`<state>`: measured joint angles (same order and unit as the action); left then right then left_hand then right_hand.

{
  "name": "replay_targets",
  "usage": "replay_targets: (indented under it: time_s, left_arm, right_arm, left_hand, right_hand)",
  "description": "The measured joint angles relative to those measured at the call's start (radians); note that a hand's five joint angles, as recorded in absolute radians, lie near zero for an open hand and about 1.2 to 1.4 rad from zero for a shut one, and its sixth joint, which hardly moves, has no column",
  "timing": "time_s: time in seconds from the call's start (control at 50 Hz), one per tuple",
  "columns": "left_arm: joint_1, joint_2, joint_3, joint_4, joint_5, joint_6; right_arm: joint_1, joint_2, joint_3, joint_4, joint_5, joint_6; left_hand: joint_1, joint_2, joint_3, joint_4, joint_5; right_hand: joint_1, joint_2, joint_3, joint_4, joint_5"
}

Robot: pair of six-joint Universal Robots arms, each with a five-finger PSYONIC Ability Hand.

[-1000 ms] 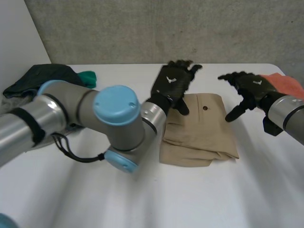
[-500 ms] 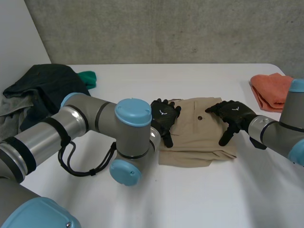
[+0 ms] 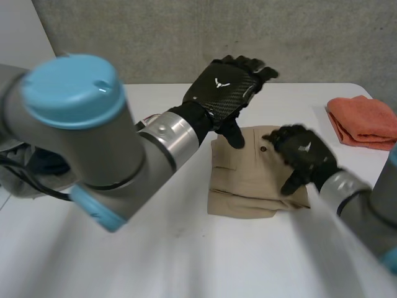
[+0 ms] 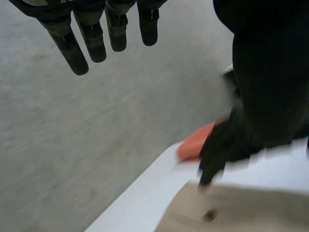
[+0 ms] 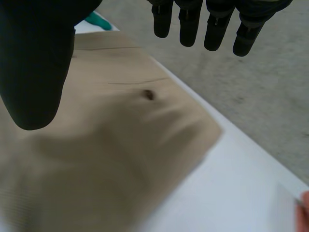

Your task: Fold the laundry.

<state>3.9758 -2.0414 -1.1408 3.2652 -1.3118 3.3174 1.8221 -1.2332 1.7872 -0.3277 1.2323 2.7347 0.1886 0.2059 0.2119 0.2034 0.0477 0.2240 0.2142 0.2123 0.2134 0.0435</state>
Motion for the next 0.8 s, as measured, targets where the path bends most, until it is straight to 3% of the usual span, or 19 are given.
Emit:
replay_targets:
  time_s: [0.1, 0.2, 0.56, 0.64, 0.72, 0.8]
  left_arm:
    - [0.044, 0.091, -0.068, -0.021, 0.197, -0.118]
    - [0.078, 0.121, -0.091, -0.041, 0.295, -0.202]
    - [0.093, 0.117, -0.105, -0.043, 0.31, -0.23]
    - [0.095, 0.117, -0.109, -0.041, 0.311, -0.229]
    - [0.098, 0.118, -0.11, -0.041, 0.311, -0.229]
    - [0.101, 0.119, -0.11, -0.04, 0.312, -0.229]
  right_arm:
    - [0.064, -0.008, 0.166, -0.16, 0.033, 0.016]
    - [0.097, 0.016, 0.214, -0.277, 0.079, 0.021]
    - [0.11, 0.269, 0.062, -0.435, 0.116, -0.03]
    - [0.11, 0.29, 0.03, -0.437, 0.127, -0.048]
    - [0.108, 0.306, -0.038, -0.436, 0.147, -0.054]
    - [0.108, 0.318, -0.091, -0.434, 0.153, -0.05]
  left_hand:
    - [0.0, 0.0, 0.0, 0.0, 0.0]
    - [0.0, 0.0, 0.0, 0.0, 0.0]
    - [0.0, 0.0, 0.0, 0.0, 0.0]
    - [0.0, 0.0, 0.0, 0.0, 0.0]
    - [0.0, 0.0, 0.0, 0.0, 0.0]
    - [0.0, 0.0, 0.0, 0.0, 0.0]
  right_hand:
    - [0.0, 0.0, 0.0, 0.0, 0.0]
    - [0.0, 0.0, 0.0, 0.0, 0.0]
    - [0.036, 0.052, 0.059, 0.056, 0.058]
    - [0.245, 0.257, 0.261, 0.258, 0.087]
    - [0.688, 0.792, 0.784, 0.781, 0.113]
    - [0.885, 0.957, 0.95, 0.946, 0.113]
